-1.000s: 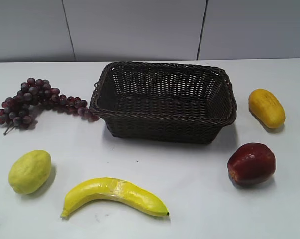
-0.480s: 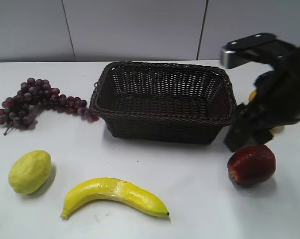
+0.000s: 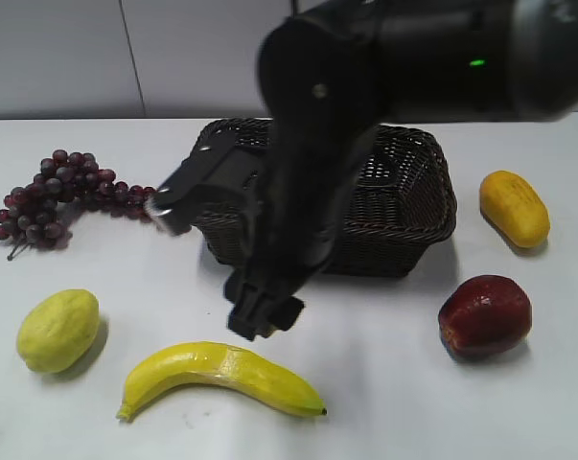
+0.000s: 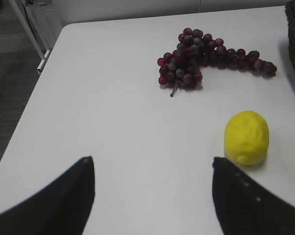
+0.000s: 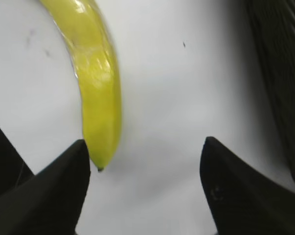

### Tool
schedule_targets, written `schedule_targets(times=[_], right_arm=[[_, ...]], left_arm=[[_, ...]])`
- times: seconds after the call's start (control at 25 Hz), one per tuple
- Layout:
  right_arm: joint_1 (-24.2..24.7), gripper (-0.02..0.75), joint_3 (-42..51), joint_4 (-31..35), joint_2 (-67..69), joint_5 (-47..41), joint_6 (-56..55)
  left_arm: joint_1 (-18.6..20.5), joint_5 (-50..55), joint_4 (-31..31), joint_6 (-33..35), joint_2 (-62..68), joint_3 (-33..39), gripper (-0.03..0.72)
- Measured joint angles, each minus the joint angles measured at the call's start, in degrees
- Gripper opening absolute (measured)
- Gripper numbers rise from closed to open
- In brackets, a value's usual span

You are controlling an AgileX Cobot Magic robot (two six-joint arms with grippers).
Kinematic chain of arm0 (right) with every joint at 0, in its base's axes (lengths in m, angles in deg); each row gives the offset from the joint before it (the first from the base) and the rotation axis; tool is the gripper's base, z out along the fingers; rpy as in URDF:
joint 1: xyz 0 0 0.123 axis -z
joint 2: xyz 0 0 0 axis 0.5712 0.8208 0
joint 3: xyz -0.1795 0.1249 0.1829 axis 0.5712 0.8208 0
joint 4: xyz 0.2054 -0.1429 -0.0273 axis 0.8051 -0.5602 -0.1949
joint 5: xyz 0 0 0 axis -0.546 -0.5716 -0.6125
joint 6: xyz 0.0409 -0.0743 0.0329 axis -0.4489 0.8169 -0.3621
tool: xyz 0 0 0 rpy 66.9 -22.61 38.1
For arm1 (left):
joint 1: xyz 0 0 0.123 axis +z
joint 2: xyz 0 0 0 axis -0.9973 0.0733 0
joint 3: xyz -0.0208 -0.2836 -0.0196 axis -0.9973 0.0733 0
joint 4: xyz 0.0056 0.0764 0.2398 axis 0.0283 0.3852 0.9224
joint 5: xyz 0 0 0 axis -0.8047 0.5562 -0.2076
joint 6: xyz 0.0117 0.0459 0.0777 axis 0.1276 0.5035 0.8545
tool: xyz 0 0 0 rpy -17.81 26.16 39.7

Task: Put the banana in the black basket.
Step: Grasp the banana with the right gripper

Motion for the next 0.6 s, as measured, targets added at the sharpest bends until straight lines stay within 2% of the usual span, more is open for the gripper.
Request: schedule_targets(times=[0.32, 0.6], right_arm=[[-6.38, 0.532, -16.07, -1.03, 13.30, -4.66, 5.34], [-7.47, 0.532, -18.40, -1.17, 19.77, -5.49, 7.28]], left_arm=[[0.00, 0.00, -0.31, 0.00, 0.00, 0.00, 0.555], [0.00, 0.00, -0.31, 0.00, 0.00, 0.00, 0.555]])
